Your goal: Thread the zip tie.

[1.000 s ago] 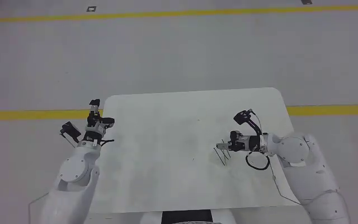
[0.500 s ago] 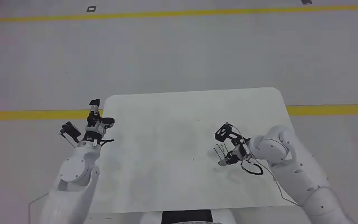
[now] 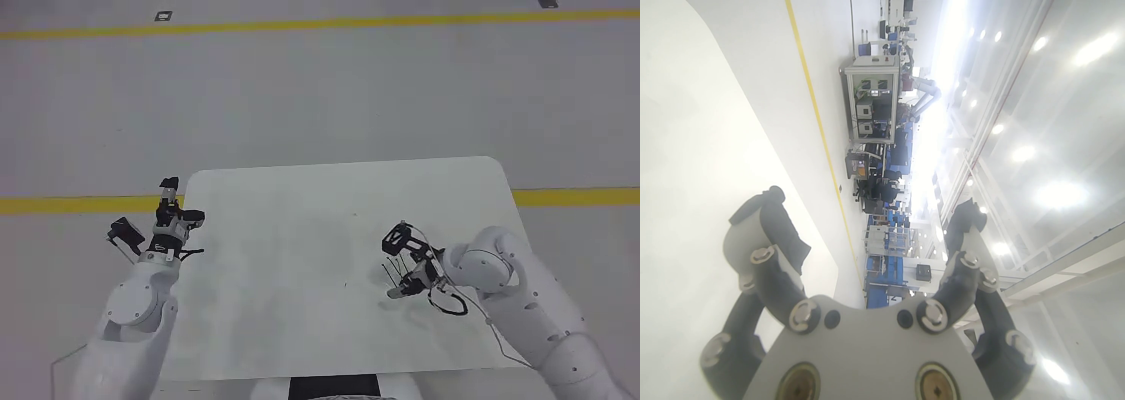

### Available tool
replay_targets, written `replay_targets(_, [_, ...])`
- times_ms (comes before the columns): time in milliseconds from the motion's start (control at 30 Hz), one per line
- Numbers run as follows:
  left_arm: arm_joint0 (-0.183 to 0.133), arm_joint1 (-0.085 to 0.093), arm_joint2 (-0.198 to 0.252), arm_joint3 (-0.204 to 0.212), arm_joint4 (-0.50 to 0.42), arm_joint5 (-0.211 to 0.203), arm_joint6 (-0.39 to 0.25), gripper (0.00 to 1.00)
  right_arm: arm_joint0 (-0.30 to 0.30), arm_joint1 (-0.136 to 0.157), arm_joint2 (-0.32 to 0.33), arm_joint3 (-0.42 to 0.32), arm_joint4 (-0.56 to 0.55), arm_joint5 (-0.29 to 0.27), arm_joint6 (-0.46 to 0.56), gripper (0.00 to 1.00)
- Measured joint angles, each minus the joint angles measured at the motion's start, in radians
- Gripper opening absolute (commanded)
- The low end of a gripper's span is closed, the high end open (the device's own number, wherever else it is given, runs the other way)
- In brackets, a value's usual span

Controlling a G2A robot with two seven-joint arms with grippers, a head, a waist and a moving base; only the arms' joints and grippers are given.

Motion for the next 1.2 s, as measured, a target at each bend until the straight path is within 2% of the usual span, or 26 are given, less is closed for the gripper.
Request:
replay_targets(67, [0.0,0.0,0.0,0.0,0.0,0.0,0.0,1.0,-0.003,0.008,0.001,0.003,0.055,-0.001,-0.067,1.0])
replay_targets(200, [0.0,0.0,0.0,0.0,0.0,0.0,0.0,1.0,0.02,0.026,-0.036,0.012,0.114,-0.001,-0.08,1.0])
replay_targets(367, [0.0,0.0,0.0,0.0,0.0,0.0,0.0,1.0,0.067,0.047,-0.104,0.056,0.112,-0.001,-0.118,1.0])
replay_targets(800, [0.0,0.0,0.0,0.0,0.0,0.0,0.0,1.0,0.068,0.048,-0.105,0.058,0.11,-0.001,-0.119,1.0])
replay_targets(1100, [0.0,0.0,0.0,0.0,0.0,0.0,0.0,1.0,0.049,0.057,-0.102,0.071,0.068,-0.001,-0.144,1.0])
replay_targets(1133, [0.0,0.0,0.0,0.0,0.0,0.0,0.0,1.0,0.047,0.058,-0.101,0.072,0.066,-0.001,-0.145,0.94])
replay_targets(1167, [0.0,0.0,0.0,0.0,0.0,0.0,0.0,1.0,0.045,0.059,-0.101,0.075,0.064,-0.001,-0.147,0.76])
replay_targets(1200, [0.0,0.0,0.0,0.0,0.0,0.0,0.0,1.0,0.044,0.06,-0.1,0.077,0.063,-0.001,-0.148,0.68])
